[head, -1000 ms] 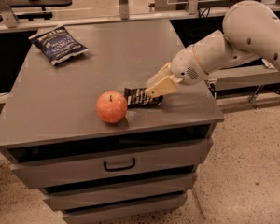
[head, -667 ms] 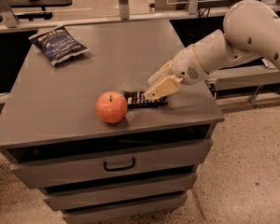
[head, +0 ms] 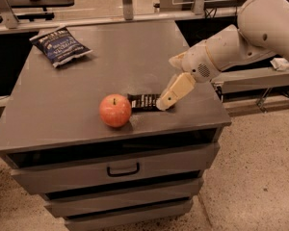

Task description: Move rxbar chocolate near apple

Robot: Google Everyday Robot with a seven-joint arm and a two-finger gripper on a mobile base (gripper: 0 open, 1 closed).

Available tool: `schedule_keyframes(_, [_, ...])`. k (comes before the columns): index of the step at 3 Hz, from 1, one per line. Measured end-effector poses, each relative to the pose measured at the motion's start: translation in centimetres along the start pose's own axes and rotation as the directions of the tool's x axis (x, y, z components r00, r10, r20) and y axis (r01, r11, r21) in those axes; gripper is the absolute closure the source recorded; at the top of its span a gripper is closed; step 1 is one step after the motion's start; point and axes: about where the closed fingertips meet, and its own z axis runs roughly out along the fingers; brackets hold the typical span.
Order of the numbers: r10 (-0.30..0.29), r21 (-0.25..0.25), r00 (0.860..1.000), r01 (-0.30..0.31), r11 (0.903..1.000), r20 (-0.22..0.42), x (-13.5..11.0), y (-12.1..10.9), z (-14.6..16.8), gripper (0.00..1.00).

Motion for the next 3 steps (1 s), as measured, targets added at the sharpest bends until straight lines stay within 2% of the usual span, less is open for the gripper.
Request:
schedule_keyframes(1, [-0.007,0.043,0.999,0.006,0.999,0.044,0.2,-1.5,-2.1,0.0])
schedule_keyframes(2, [-0.114,0.176,0.981,0.086,0.9806,0.155,-0.5,-5.1,-9.2,0.0])
schedule_keyframes(3, [-0.207,0.316,0.945,0.121,0.9408,0.252,-1.7,-7.9,-15.1,0.0])
